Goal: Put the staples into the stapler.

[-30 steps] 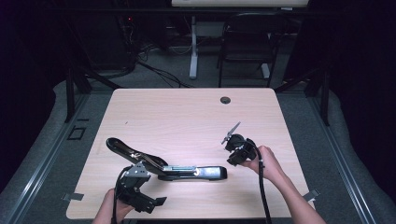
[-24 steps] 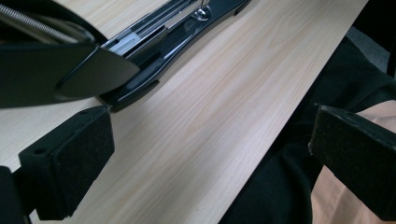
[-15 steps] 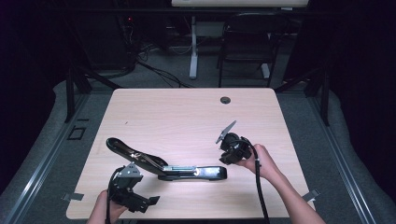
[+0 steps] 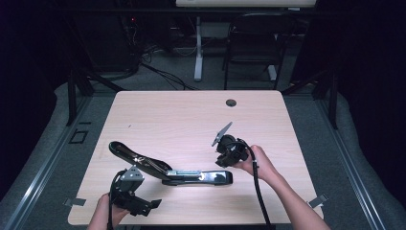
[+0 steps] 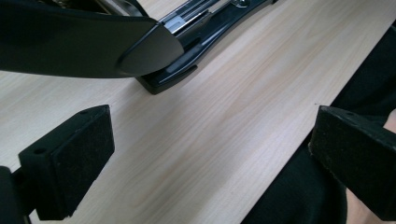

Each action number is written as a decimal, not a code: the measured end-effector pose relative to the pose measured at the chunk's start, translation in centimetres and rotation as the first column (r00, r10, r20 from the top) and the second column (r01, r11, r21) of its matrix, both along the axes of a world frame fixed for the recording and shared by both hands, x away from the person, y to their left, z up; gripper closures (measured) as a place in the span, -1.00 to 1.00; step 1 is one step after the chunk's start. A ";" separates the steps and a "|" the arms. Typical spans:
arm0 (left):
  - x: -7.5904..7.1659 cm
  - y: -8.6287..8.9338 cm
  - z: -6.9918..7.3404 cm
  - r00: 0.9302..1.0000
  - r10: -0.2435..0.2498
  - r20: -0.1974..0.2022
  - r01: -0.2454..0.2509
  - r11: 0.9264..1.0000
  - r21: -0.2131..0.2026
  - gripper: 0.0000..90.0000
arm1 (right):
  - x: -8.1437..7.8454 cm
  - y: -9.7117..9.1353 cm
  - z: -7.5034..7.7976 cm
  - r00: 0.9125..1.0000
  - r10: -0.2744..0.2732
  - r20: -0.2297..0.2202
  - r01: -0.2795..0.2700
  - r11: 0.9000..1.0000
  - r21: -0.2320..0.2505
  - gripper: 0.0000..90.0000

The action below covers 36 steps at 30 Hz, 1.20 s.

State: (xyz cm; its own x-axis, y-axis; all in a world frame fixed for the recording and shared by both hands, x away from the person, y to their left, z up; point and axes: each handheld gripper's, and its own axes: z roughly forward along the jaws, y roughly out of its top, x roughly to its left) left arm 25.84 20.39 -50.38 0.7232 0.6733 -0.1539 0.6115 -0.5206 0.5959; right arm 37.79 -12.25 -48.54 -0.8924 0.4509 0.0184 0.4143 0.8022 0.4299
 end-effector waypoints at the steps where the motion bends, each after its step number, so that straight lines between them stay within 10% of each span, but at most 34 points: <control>1: 0.0 0.0 0.0 1.000 0.000 -0.001 0.000 1.000 0.000 -1.00 | 0.0 0.2 0.0 1.000 0.005 0.001 -0.005 1.000 0.002 0.73; 36: 0.5 0.9 0.1 0.999 0.035 0.003 -0.035 0.999 -0.008 -1.00 | 0.8 5.7 0.0 0.980 0.200 -0.021 -0.198 0.978 0.064 0.73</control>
State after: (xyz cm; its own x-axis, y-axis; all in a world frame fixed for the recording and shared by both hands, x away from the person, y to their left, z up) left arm 26.32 21.28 -50.31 0.6994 0.6973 -0.1570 0.6276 -0.4941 0.6016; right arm 38.56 -6.57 -48.56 -0.9629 0.2619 0.0659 0.2613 0.8422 0.4715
